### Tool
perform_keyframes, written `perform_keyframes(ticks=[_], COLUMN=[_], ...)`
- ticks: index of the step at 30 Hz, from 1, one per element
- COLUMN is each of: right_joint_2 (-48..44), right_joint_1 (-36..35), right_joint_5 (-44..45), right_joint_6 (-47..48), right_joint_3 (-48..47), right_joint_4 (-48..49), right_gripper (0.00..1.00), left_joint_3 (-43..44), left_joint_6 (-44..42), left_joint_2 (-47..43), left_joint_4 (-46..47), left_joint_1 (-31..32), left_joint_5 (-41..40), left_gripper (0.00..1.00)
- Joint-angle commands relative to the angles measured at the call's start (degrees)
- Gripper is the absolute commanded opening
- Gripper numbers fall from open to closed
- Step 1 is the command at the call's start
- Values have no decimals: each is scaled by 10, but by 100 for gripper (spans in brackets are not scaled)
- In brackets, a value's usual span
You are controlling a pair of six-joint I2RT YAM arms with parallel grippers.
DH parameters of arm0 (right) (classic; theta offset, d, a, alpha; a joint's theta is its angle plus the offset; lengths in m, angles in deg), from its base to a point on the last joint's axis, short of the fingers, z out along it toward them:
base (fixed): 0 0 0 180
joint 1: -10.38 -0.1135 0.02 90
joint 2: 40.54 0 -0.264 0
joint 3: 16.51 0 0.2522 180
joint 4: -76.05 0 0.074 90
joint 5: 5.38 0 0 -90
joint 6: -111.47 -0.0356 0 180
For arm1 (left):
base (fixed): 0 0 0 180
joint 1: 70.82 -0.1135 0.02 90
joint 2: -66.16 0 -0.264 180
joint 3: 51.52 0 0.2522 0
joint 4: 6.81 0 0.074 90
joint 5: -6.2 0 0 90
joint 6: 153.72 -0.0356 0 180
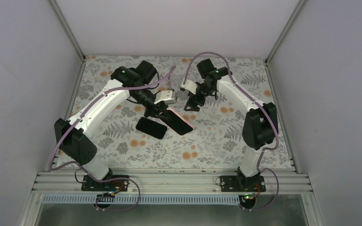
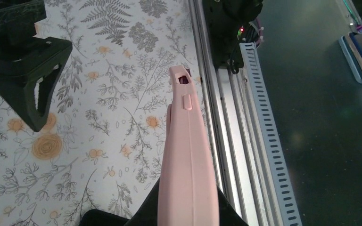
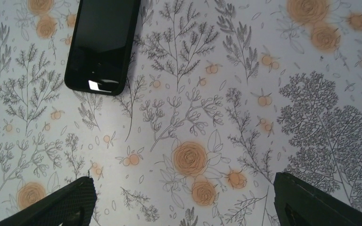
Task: Take the phone out of the phone case
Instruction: Remove the phone case from the phone.
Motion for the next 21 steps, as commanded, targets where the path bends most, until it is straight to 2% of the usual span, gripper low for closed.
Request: perform_keyframes(ticks=[1,7,12,18,21], right_joint_2=[2,-41,-127,-202,-235], right_joint_1=[3,11,21,20,20], right_joint_5=[-15,-12,-23,-72,-101], right_joint_6=[-19,-12,24,24,2], right_joint_3=[-16,34,147,221,241], right_joint_4=[25,33,5,-8,22], right_gripper=[93,93,93,93,93], left_joint_3=[8,7,-1,13,13], left_joint_6=[-12,-13,-15,-18,-22], left_joint_2=[-13,-9,-14,2,9], left_joint_4=[-4,-4,-4,-4,-4], left_joint_1=[-3,-5,-13,-21,-22], left_joint_5=[57,20,-23,-27,-15], left_gripper=[2,2,2,2,2])
